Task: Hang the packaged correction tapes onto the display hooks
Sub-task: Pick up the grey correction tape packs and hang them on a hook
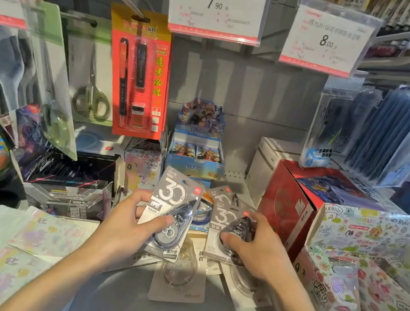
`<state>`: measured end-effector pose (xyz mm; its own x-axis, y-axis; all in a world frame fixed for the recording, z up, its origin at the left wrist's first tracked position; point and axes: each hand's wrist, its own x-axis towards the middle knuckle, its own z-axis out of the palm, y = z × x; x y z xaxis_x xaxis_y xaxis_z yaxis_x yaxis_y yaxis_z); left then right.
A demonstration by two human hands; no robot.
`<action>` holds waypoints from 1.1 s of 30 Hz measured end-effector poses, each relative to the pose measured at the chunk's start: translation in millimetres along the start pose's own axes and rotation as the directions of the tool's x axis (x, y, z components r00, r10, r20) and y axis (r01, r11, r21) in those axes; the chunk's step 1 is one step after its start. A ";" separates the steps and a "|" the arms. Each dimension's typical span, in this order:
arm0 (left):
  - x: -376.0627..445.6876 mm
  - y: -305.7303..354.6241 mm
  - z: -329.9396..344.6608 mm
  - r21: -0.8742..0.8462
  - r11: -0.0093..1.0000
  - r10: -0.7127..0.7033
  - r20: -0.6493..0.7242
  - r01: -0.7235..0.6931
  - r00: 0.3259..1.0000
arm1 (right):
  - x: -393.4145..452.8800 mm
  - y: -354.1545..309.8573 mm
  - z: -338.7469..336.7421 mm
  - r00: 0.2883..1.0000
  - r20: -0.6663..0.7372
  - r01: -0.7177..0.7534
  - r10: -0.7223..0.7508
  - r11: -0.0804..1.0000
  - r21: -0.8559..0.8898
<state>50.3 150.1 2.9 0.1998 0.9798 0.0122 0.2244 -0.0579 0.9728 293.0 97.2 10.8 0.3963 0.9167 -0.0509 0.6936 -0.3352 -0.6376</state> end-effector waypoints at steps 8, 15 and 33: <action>1.8 -3.7 -0.5 0.044 0.999 0.006 0.029 -0.007 1.000 | 1.1 -4.3 6.1 0.997 0.054 -0.053 0.052 0.999 0.013; 4.5 -6.8 -0.4 0.019 0.999 -0.028 0.066 0.027 0.997 | -13.8 1.0 3.7 0.993 -0.005 0.119 -0.122 0.960 0.252; -7.0 20.8 -12.2 -0.109 0.989 0.109 0.074 -0.100 0.991 | -19.6 -11.8 -11.6 0.985 -0.133 0.163 -0.110 0.842 0.515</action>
<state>41.9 144.4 25.9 0.2929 0.9508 0.1007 0.0980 -0.1346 0.9860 284.0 80.7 28.3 0.3942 0.9109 0.1222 0.3389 -0.0205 -0.9406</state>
